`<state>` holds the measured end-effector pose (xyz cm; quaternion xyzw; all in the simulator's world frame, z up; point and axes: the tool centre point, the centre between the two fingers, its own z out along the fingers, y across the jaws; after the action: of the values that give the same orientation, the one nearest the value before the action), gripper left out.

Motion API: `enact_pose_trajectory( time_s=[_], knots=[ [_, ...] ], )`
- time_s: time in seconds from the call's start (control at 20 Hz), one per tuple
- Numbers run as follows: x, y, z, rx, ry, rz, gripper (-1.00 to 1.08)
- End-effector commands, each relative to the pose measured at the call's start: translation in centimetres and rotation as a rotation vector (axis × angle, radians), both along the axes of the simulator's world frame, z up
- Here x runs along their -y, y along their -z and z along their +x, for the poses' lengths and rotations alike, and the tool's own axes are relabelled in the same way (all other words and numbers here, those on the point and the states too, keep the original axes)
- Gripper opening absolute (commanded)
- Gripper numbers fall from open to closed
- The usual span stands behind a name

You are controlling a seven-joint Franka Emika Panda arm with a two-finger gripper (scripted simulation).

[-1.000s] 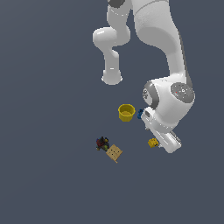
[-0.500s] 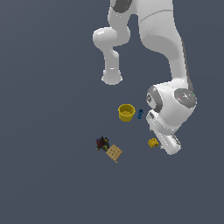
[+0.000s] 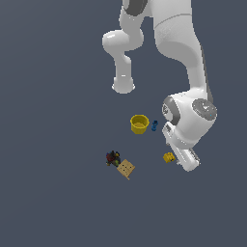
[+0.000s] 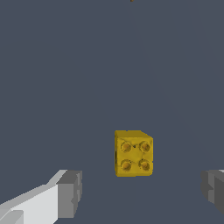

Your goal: Pick up a designated object from a clutter of objects.

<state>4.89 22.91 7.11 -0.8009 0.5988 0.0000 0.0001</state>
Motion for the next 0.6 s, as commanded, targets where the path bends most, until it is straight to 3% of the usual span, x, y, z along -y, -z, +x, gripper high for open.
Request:
enact_pose_trajectory(
  time_s=[0.0, 0.55],
  knots=[
    [0.0, 0.5, 0.0, -0.001, 0.001, 0.0, 1.0],
    [0.0, 4.9, -0.1, 0.0, 0.004, 0.0, 1.0]
  ],
)
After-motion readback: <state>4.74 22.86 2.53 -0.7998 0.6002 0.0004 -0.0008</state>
